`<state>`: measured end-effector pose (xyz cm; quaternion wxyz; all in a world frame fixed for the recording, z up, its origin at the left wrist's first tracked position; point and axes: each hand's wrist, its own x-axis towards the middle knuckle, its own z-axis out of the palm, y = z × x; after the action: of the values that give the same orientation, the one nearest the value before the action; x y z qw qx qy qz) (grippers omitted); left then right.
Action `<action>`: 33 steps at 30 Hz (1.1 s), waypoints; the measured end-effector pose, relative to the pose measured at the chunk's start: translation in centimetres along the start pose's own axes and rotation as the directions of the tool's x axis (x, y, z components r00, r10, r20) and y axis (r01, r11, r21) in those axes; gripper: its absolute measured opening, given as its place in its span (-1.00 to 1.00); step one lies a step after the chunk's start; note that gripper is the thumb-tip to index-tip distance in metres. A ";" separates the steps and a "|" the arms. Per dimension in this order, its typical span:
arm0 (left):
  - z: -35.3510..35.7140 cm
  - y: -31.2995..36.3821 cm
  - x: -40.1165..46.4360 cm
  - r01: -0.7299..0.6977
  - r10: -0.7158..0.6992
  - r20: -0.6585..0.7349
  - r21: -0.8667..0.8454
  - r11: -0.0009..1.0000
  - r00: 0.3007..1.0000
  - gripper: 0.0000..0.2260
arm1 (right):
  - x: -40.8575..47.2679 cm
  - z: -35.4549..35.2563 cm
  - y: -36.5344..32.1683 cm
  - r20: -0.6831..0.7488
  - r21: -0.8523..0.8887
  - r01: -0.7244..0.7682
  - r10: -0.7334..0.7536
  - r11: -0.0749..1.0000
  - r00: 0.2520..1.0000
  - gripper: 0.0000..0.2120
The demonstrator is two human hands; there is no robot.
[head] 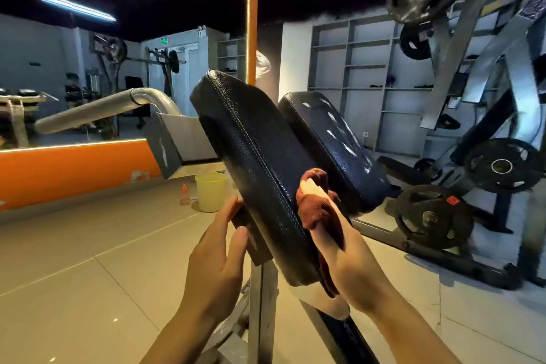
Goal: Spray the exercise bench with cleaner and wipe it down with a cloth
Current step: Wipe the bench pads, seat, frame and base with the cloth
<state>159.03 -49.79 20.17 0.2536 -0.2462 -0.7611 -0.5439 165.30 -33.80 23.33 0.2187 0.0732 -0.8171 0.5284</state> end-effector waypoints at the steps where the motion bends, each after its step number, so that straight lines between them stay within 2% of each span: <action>1: -0.3 0.0 0.2 -0.010 0.010 0.007 0.007 1.000 1.000 -0.71 | 0.9 0.6 -1.9 0.052 -0.034 0.060 -0.058 0.998 0.997 -0.56; 4: -1.0 -0.6 0.3 -0.006 0.007 0.055 -0.008 1.000 0.998 -0.74 | 4.8 2.0 -5.4 0.142 -0.283 0.309 -0.279 0.908 0.950 -0.47; 8: -1.4 -1.5 0.2 -0.003 0.009 0.109 -0.055 0.998 0.994 -0.73 | 5.3 2.5 -4.3 0.133 -0.463 0.406 -0.392 0.788 0.910 -0.43; 9: -1.4 -1.8 0.2 -0.007 0.016 0.115 -0.073 0.997 0.993 -0.72 | 3.9 2.3 -3.1 0.159 -0.552 0.442 -0.431 0.708 0.888 -0.43; 11: -1.4 -2.1 0.3 0.000 0.013 0.114 -0.108 0.994 0.993 -0.71 | 0.8 1.5 -0.2 0.249 -0.726 0.511 -0.518 0.460 0.819 -0.41; 13: -1.4 -2.1 0.3 -0.002 0.018 0.111 -0.145 0.989 0.994 -0.70 | -1.8 0.2 2.0 0.359 -0.808 0.533 -0.507 0.252 0.784 -0.37; 16: -1.3 -2.1 0.2 -0.020 0.040 0.110 -0.175 0.984 0.993 -0.69 | -2.7 -1.3 1.7 0.486 -0.802 0.590 -0.470 0.097 0.737 -0.32; 20: -0.7 -2.4 -0.1 -0.014 0.034 0.098 -0.200 0.980 0.995 -0.68 | 0.4 -0.3 -2.2 0.559 -0.786 0.618 -0.429 0.000 0.710 -0.47; 23: -0.4 -2.1 -0.3 -0.057 0.073 0.064 -0.218 0.974 0.995 -0.69 | 6.0 1.0 -6.1 0.602 -0.773 0.628 -0.423 -0.095 0.677 -0.51; 26: -0.6 -1.6 -0.6 -0.109 0.121 0.038 -0.234 0.966 0.992 -0.69 | 12.4 2.8 -10.2 0.562 -0.812 0.573 -0.414 -0.113 0.716 -0.57; 28: -0.7 -1.7 -0.7 -0.140 0.149 0.031 -0.187 0.972 0.988 -0.70 | 14.8 3.6 -11.5 0.530 -0.827 0.557 -0.434 -0.074 0.729 -0.55; 30: -0.9 -2.0 -1.0 -0.163 0.171 0.055 -0.127 0.978 0.984 -0.68 | 14.3 3.4 -11.0 0.553 -0.810 0.580 -0.442 -0.087 0.706 -0.53; 31: -1.3 -2.4 -1.0 -0.194 0.196 0.023 -0.073 0.978 0.980 -0.64 | 13.1 3.0 -10.3 0.580 -0.793 0.601 -0.430 -0.102 0.692 -0.52; 33: -2.7 -3.5 -0.4 -0.294 0.307 -0.141 0.104 0.950 0.941 -0.58 | 9.5 1.8 -8.3 0.632 -0.751 0.655 -0.377 -0.082 0.677 -0.50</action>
<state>157.41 -53.35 18.20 0.4020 -0.3056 -0.7142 -0.4847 159.25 -37.95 33.76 0.3052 0.2860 -0.8730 -0.2508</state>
